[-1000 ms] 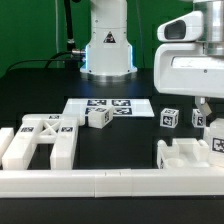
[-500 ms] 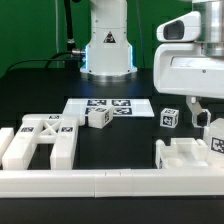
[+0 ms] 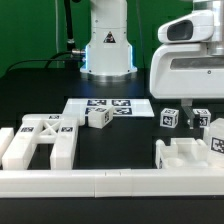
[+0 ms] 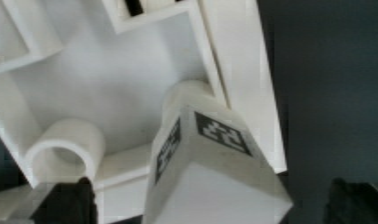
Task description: Assemble chair
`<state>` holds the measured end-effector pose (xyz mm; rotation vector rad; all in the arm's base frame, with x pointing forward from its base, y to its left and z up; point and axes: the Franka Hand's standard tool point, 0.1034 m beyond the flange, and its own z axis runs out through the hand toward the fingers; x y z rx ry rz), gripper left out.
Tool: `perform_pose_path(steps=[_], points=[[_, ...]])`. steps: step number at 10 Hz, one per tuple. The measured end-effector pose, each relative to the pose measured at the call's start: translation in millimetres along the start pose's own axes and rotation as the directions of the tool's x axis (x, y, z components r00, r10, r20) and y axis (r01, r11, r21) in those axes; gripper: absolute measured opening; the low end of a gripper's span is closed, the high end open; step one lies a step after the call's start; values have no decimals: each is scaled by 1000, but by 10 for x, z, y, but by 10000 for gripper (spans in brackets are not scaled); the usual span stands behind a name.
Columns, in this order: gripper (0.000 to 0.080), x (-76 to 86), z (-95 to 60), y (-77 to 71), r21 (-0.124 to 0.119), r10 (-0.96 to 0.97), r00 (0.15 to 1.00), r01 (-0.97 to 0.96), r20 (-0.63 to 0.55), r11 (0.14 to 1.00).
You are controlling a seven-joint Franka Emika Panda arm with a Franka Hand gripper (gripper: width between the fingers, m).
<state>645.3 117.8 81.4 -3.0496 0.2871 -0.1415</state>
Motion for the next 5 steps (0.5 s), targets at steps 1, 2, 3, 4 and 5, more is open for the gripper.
perform_pose_path(steps=[1,2,3,4,5], points=[[648,1,1,3,0,-79,997,79,0,997],[648,-1,5,6,-1,-154,988,154,1,988],[648,-5,15,10,-2,-232,973,232,2,973],[648,-3,23,25,-10,-360,933,360,4,933],[648,-2,37,33,-13,-462,887,462,7,887]])
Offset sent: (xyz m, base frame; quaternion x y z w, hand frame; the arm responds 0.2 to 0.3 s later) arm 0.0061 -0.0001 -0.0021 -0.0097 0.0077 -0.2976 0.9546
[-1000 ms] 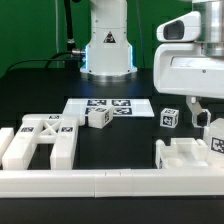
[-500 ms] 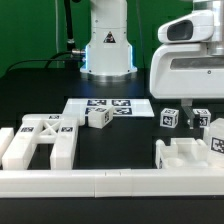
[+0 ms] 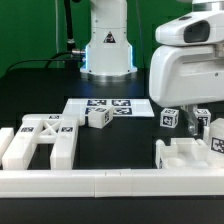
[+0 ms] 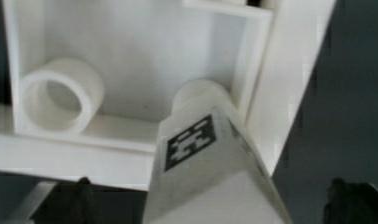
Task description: Assemble chair
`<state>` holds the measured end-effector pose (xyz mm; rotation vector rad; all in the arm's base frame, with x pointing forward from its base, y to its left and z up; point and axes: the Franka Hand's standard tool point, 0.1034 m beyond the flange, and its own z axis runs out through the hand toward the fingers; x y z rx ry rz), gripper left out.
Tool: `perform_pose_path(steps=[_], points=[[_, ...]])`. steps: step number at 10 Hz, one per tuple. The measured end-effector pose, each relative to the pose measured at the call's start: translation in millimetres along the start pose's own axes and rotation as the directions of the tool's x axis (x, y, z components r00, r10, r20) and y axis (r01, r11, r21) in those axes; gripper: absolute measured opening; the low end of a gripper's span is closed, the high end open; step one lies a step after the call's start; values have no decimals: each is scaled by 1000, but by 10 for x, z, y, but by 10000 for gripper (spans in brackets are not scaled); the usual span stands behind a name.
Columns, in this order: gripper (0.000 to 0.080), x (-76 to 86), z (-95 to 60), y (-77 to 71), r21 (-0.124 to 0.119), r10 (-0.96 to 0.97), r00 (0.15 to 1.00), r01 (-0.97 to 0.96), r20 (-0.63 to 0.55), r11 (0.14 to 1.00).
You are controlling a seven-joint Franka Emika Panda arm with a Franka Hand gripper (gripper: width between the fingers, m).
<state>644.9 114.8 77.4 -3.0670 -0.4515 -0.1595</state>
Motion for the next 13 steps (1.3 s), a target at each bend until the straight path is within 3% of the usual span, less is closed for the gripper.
perform_pose_path(steps=[4,6,7,8,13], points=[[648,-7,34,-7,-12,-244,970,244,8,970],[390,-8,36,-5,-12,-238,971,238,8,971],[390,-8,36,-5,-12,-219,976,219,8,976],[285,-9,36,-6,-11,-199,980,200,7,980],[285,-8,41,-32,0,233,973,-233,0,973]])
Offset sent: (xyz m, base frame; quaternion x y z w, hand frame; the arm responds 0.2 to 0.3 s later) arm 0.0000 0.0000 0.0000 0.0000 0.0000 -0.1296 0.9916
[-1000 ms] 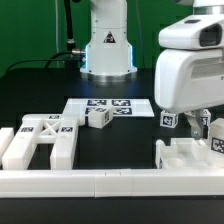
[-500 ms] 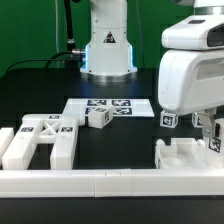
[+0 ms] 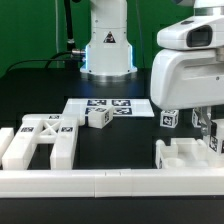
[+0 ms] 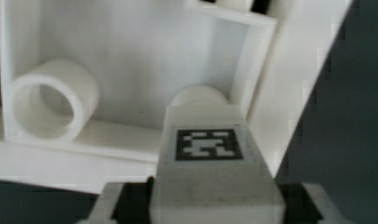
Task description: Assemble chair
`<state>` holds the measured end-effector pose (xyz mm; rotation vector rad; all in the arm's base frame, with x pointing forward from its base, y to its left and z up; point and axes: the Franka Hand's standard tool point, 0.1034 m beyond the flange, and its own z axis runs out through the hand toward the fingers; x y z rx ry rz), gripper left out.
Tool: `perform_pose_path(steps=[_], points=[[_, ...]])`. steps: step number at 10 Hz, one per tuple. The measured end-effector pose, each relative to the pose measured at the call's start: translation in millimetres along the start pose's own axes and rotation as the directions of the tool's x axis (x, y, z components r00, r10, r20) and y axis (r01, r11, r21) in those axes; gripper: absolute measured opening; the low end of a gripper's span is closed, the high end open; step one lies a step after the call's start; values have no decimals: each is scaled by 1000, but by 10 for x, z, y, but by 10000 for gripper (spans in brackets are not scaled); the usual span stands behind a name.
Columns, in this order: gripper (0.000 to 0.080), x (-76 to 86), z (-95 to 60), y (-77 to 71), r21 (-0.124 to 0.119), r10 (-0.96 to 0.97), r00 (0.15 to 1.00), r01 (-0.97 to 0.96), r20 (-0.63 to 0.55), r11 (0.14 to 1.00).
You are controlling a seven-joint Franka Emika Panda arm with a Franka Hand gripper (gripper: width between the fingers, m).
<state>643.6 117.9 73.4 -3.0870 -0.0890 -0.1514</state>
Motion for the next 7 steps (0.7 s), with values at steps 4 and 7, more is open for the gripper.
perform_pose_path(steps=[4,7], points=[[285,-11,-1,121,-8,428,904,-428,1,904],[287,-24,-6,233,-33,565,825,-565,-6,825]])
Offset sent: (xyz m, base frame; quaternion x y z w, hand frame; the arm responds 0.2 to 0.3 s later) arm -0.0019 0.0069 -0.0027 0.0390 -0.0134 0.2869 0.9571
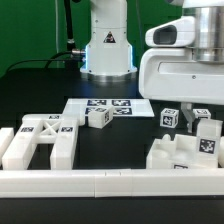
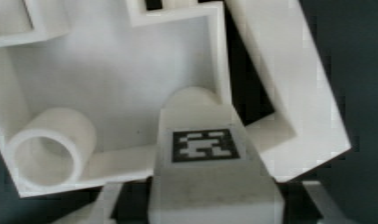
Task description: Assemble chair
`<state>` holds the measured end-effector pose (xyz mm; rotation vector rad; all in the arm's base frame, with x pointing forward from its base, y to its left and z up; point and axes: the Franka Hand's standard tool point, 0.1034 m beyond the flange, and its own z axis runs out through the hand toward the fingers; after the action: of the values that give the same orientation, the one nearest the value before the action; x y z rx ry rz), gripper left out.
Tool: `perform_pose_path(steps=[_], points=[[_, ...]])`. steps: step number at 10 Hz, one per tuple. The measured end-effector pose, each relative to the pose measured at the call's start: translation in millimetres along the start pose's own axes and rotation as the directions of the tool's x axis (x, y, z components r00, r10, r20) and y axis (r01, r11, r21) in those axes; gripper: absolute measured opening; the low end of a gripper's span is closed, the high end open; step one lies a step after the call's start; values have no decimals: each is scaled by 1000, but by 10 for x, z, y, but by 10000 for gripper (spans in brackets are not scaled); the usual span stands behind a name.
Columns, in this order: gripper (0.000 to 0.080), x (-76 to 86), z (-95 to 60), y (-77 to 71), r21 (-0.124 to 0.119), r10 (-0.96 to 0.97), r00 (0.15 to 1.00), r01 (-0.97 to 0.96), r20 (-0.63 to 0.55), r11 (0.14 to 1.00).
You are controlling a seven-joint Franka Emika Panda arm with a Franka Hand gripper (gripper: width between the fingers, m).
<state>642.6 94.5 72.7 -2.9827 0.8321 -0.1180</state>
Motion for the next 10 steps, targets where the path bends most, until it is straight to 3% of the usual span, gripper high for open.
perform_pose_path(steps=[2,3,4,5,6,10], points=[[297,-2,-18,-18,4,-10,1000,10,-2,1000],[473,-6,-149,-47,17,-55,998,55,-11,998],[473,-44,-357,1,32,-110,994,111,-18,993],[618,-76,-527,109,36,-186,982,187,-24,982],[641,-97,-615,185,34,-246,969,247,-28,968],[649,-122,-523,161,32,-223,975,224,-19,974]])
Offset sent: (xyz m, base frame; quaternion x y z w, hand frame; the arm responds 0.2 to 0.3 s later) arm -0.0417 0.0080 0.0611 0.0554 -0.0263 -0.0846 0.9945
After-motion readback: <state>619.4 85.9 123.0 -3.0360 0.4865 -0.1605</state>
